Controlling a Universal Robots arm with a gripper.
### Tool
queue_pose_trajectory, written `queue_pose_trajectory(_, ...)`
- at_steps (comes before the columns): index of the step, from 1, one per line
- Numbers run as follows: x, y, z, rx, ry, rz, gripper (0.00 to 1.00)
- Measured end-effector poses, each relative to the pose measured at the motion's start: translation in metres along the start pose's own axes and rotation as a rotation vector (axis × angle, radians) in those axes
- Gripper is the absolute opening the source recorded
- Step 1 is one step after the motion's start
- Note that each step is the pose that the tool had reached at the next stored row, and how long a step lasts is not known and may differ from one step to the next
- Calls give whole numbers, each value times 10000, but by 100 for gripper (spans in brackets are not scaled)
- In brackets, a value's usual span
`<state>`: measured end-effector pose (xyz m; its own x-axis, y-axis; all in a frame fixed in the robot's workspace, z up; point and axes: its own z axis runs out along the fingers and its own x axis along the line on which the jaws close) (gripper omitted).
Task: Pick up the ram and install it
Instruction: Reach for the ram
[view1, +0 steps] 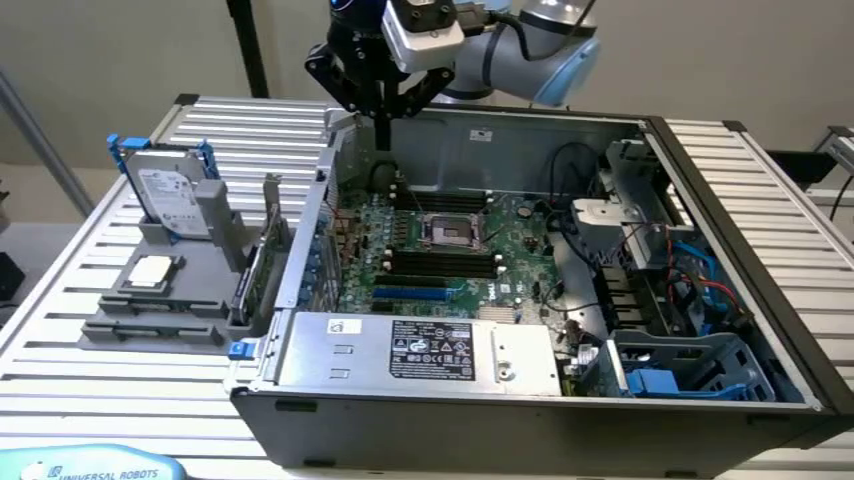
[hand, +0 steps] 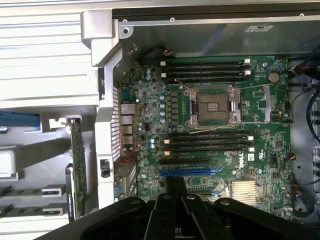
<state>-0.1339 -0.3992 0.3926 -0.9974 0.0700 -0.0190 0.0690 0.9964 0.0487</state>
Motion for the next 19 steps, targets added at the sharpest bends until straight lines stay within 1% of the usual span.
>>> queue_pose_trajectory(10, 418, -46, 1, 0, 10, -7, 11)
queue_pose_trajectory(19, 819, -97, 8, 3, 43, -6, 11)
